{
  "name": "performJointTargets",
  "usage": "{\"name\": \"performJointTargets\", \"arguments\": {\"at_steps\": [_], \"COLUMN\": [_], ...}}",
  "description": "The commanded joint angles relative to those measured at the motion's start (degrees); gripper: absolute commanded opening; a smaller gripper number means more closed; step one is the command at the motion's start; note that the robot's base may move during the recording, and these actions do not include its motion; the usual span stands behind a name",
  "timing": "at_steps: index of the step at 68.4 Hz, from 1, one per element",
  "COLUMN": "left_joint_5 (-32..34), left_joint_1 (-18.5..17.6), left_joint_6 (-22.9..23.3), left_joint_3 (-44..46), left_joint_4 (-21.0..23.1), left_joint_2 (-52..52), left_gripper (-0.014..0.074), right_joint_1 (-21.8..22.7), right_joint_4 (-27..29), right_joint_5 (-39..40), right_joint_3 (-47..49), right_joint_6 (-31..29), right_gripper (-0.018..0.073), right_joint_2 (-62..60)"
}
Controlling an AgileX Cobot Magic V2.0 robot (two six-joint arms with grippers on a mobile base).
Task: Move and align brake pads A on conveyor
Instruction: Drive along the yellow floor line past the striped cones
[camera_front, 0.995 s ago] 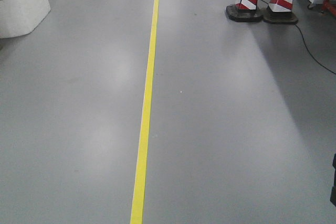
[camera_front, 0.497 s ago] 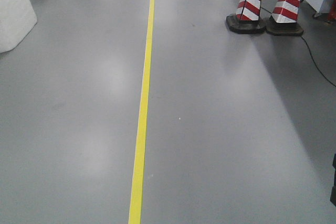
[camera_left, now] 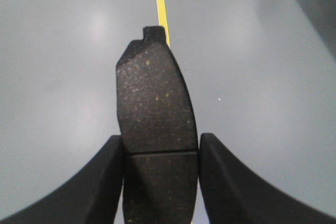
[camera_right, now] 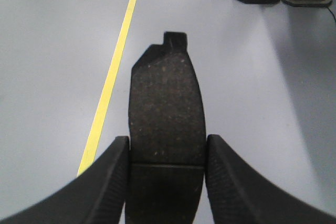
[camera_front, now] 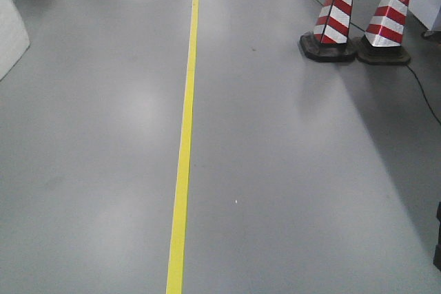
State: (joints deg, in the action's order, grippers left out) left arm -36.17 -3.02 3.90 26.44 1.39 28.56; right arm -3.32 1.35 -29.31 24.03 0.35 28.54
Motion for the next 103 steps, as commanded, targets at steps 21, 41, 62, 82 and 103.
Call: {"name": "performJointTargets", "arguments": {"at_steps": [21,41,62,82,103], "left_joint_5": [4.97,4.97,4.97,4.97,4.88], "left_joint_1": [-0.4,-0.4,-0.4,-0.4,-0.4], "left_joint_6": [0.21,0.21,0.21,0.21,0.21], "left_joint_3": [1.8,1.8,1.8,1.8,1.8], "left_joint_4": [0.31,0.31,0.31,0.31,0.31], "left_joint_2": [0.0,0.0,0.0,0.0,0.0], "left_gripper": [-0.0006,-0.0006,-0.0006,-0.0006,-0.0006], "right_joint_1": [0.31,0.31,0.31,0.31,0.31], "right_joint_4": [-0.21,-0.21,-0.21,-0.21,-0.21], "right_joint_5": [4.96,5.09,5.02,5.08,4.68], "right_joint_3": [1.83,1.83,1.83,1.83,1.83], "right_joint_6": [-0.35,-0.35,-0.35,-0.35,-0.35], "right_gripper": [-0.0006,-0.0006,-0.0006,-0.0006,-0.0006], "right_joint_2": [0.14,0.14,0.14,0.14,-0.09]}}
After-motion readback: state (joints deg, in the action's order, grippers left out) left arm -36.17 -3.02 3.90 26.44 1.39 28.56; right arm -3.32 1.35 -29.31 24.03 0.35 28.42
